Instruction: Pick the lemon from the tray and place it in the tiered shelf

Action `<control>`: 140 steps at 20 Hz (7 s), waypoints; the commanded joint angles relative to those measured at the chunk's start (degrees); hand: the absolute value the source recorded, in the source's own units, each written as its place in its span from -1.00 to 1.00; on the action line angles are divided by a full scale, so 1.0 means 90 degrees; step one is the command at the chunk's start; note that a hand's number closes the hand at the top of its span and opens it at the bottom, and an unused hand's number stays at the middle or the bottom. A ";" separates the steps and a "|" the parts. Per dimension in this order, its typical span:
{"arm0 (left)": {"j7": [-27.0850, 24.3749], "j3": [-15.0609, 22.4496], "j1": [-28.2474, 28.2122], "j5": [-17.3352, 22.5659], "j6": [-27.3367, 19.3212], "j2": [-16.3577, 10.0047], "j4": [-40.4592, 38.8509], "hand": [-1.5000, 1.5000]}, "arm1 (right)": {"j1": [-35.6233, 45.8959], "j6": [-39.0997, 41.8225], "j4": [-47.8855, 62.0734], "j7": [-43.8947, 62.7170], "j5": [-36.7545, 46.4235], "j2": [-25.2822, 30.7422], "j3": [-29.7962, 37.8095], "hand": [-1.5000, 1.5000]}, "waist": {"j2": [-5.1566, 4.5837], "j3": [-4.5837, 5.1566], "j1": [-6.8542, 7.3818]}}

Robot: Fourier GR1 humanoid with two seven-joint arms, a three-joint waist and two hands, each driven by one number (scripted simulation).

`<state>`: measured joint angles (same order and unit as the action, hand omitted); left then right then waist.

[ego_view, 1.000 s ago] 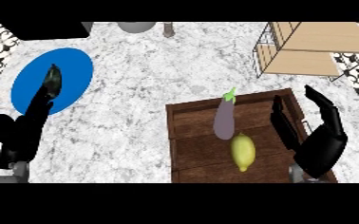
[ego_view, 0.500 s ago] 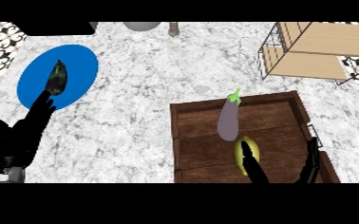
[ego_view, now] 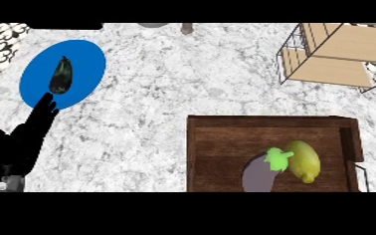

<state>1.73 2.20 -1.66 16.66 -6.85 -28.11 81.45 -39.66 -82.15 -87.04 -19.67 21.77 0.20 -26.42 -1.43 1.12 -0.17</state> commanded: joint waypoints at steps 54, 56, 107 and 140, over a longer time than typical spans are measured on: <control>0.0204 0.0081 0.0448 -0.0180 0.0175 0.0122 -0.0121 0.00 | -0.0630 0.2329 -0.1146 0.4741 0.5284 -0.0022 0.1986 1.00 | -0.0054 -0.0072 0.0285; 0.0184 0.0012 0.0408 -0.0181 0.0125 0.0126 -0.0142 0.00 | -0.0355 0.2543 -0.1335 0.5174 0.5878 -0.0021 0.2076 1.00 | -0.0006 -0.0082 0.0223; 0.0408 -0.0210 0.0234 -0.0520 0.0432 0.0624 0.0021 0.00 | 0.7285 1.0967 -0.0028 0.4115 -0.2801 0.7685 0.5073 1.00 | 0.0120 -0.0120 0.0214; 0.0085 -0.0769 0.0342 -0.0815 0.0953 0.0770 -0.0564 0.00 | 1.1173 0.9640 0.6554 0.1337 0.0513 0.5772 0.3631 -1.00 | 0.0086 -0.0125 0.0221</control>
<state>5.10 -4.08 0.82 9.56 0.43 -21.65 80.33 57.18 4.47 -33.14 -4.93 25.64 53.55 5.54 -0.57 -0.05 1.94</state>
